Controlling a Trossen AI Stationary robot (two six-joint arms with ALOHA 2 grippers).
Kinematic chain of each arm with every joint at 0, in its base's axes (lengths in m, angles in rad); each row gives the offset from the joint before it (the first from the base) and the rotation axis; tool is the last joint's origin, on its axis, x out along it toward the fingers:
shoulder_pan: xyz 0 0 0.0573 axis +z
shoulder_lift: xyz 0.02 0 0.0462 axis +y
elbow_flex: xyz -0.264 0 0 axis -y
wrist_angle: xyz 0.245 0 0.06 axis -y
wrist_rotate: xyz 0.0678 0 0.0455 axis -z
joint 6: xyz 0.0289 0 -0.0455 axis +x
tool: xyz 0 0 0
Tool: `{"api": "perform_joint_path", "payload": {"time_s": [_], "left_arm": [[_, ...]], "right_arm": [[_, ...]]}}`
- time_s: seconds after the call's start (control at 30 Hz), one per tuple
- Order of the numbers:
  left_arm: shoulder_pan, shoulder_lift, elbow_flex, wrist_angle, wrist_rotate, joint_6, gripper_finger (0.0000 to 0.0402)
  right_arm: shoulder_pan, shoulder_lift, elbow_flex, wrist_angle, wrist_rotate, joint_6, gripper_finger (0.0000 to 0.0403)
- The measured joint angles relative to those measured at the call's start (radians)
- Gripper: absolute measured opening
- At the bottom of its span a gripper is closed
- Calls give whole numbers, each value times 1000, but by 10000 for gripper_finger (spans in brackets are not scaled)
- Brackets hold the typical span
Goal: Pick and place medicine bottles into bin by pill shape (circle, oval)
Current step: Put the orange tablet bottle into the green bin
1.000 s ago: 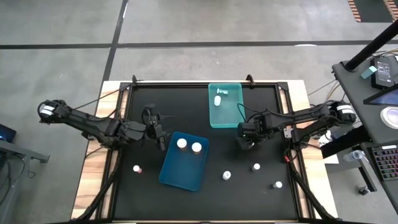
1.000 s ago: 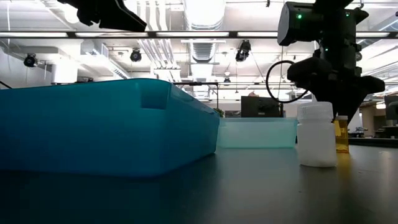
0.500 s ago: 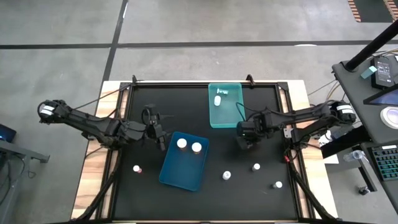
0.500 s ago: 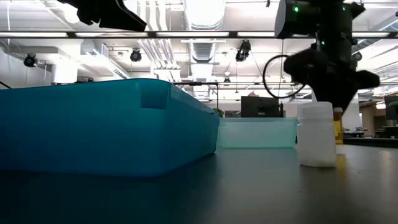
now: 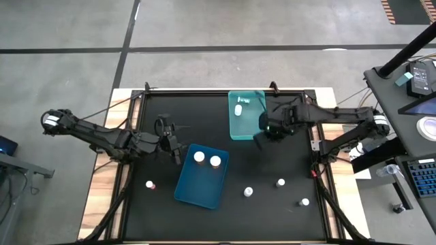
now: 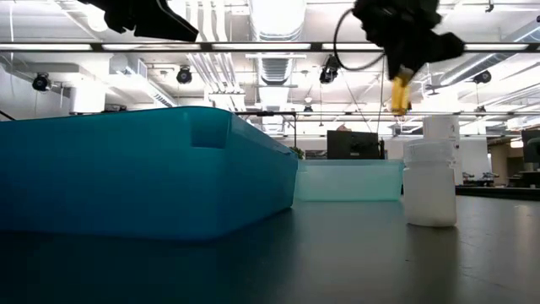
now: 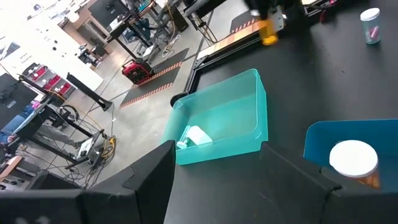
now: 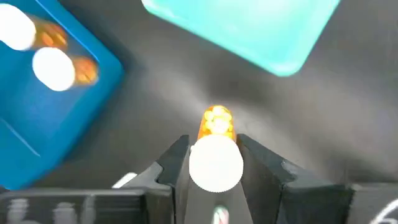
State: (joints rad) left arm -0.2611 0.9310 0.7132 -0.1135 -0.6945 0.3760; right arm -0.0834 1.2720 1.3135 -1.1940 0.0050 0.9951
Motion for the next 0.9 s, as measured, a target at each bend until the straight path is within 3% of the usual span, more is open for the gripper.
{"api": "perform_joint_path", "payload": {"time_s": [0.47,0.9], "left_arm": [[0,0,0,21,0,28,219],[0,-1,0,27,0,30,219]], "right_arm": [[-354,38,80,30,20,-347,108],[-505,348,286,24,-6,-642,108]]}}
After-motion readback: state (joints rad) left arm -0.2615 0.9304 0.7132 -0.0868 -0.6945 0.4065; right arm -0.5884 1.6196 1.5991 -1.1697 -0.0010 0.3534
